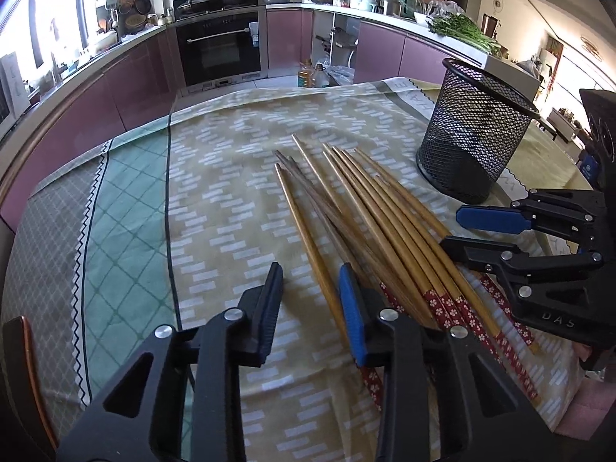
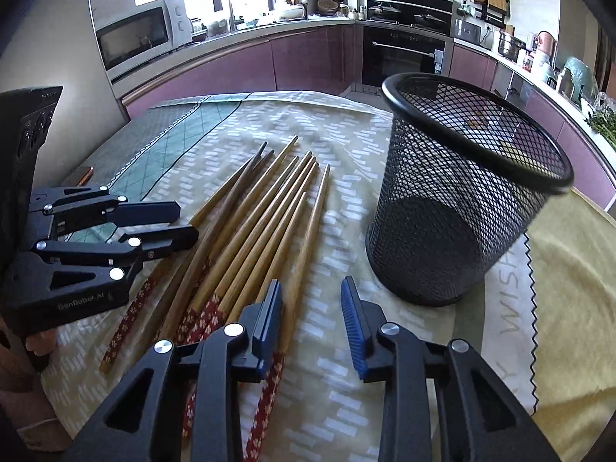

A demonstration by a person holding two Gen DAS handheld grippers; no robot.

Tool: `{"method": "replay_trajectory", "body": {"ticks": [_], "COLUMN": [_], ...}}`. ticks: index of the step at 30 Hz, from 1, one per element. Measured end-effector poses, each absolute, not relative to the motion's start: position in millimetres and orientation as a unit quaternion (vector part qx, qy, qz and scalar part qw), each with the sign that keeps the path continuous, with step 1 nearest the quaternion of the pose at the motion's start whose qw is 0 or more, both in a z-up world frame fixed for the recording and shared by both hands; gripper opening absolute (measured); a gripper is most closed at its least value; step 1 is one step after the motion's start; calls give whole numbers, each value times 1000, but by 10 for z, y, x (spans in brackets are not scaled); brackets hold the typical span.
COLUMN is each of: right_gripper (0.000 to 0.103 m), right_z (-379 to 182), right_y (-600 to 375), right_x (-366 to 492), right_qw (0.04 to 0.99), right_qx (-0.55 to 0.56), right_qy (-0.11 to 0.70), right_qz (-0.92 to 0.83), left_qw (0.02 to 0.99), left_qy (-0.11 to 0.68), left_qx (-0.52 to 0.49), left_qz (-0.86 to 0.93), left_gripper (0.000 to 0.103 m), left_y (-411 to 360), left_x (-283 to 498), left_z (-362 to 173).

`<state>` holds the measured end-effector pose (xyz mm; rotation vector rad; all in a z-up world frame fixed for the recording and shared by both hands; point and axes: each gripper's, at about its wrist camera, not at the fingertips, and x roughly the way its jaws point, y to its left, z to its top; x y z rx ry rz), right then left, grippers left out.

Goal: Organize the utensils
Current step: 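Lower the right tool onto a chopstick while the left tool grasps another chopstick, then lift both held chopsticks upright and lower them into the black mesh cup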

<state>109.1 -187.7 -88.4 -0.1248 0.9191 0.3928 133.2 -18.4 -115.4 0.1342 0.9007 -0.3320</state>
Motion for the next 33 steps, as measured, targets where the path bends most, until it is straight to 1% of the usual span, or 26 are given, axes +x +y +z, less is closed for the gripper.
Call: {"method": "replay_trajectory", "body": {"ticks": [3, 4, 6, 7, 8, 14, 20, 33], "right_gripper": [23, 20, 14, 8, 7, 6, 6, 6], "right_z": [-892, -893, -896, -898, -898, -849, -630, -32], "right_y": [-1855, -1854, -1872, -1883, -1894, -1977, -2092, -2417], "right_x": [1154, 1174, 1197, 1200, 1205, 1178, 1054, 689], "right_qw": [875, 875, 874, 873, 872, 875, 883, 915], "right_qx": [-54, -49, -36, -30, -26, -3, 21, 49], "right_qy": [441, 442, 444, 445, 446, 439, 408, 309], "right_qz": [190, 192, 194, 197, 200, 205, 229, 253], "left_qw": [882, 882, 881, 881, 881, 884, 892, 911], "left_qy": [437, 438, 440, 441, 441, 439, 424, 336], "left_qx": [63, 61, 56, 51, 46, 16, -6, -55], "left_qz": [-165, -165, -166, -167, -166, -160, -156, -231], "left_gripper": [24, 20, 14, 13, 11, 8, 8, 8], "left_y": [-208, -212, -213, -215, -203, -114, 48, 124], "left_x": [1372, 1389, 1416, 1428, 1424, 1383, 1268, 943], "left_z": [-1143, -1142, -1141, -1137, -1142, -1110, -971, -146]}}
